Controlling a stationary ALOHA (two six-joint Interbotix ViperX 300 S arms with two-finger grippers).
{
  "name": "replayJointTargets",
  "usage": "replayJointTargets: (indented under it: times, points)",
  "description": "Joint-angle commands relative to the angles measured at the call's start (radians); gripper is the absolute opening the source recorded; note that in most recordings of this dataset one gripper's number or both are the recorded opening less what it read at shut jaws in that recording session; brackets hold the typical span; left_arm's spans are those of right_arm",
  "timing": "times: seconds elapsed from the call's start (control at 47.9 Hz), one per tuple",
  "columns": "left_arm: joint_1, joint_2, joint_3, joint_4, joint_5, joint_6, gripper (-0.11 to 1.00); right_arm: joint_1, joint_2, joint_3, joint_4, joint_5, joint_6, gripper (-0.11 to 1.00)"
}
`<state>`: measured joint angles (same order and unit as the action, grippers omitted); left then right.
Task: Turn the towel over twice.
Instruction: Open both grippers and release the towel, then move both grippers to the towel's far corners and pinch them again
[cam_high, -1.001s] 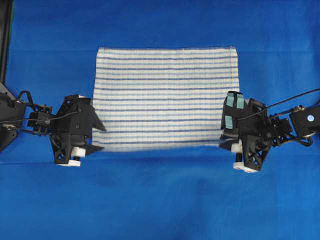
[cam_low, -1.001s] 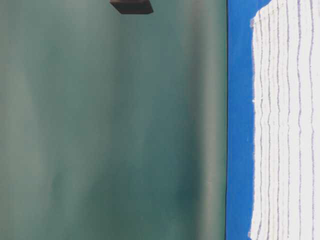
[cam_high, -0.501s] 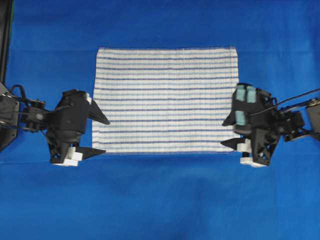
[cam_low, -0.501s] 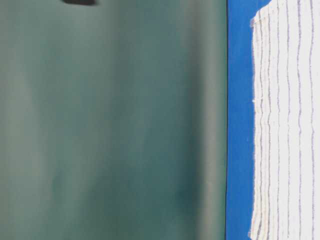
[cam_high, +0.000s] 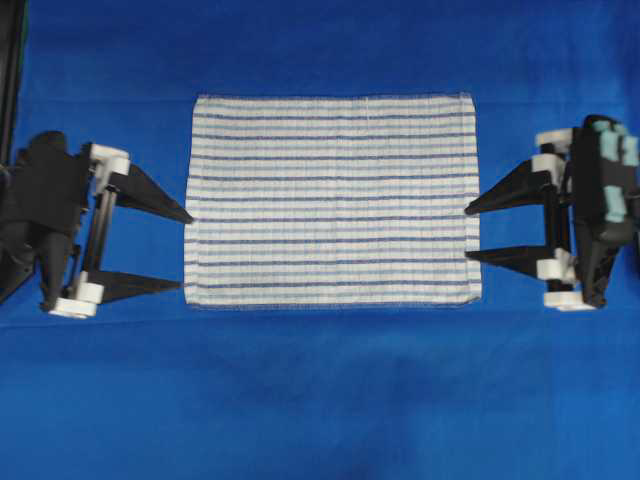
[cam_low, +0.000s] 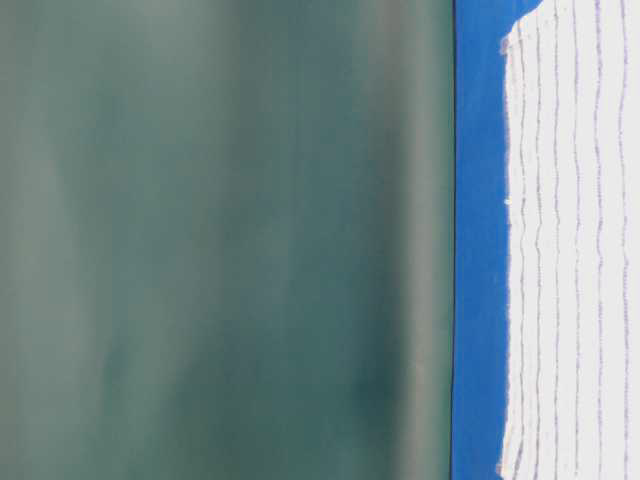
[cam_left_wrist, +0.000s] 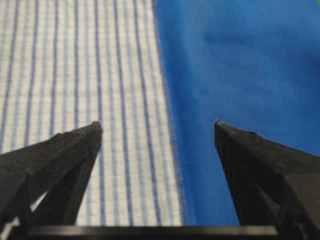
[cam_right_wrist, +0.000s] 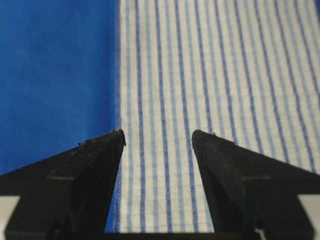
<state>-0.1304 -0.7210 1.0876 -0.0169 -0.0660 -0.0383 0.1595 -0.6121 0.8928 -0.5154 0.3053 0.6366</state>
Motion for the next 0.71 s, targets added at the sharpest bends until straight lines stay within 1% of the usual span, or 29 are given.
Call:
replayJointTargets:
  times: [0.0,0.23,0.334,0.438,0.522,0.689]
  points:
    - [0.014,-0.025,-0.006,-0.002,-0.003,0.002,0.87,-0.011,-0.008,-0.011,-0.005,-0.003,0.000,0.62]
    - [0.028,-0.017,-0.006,-0.002,0.002,0.009,0.87,-0.021,0.009,-0.014,-0.005,-0.005,0.000,0.62]
    - [0.048,-0.003,-0.005,-0.002,-0.006,0.012,0.87,-0.051,0.020,-0.014,-0.008,-0.005,0.000,0.62]
    - [0.097,0.028,-0.003,-0.002,-0.021,0.032,0.86,-0.109,0.048,-0.012,-0.025,-0.006,0.000,0.62]
    - [0.147,0.064,0.000,-0.002,-0.051,0.063,0.86,-0.178,0.087,-0.011,-0.041,-0.009,0.000,0.62]
    - [0.285,0.179,0.017,-0.002,-0.184,0.115,0.86,-0.307,0.184,-0.018,-0.067,-0.017,0.000,0.62]
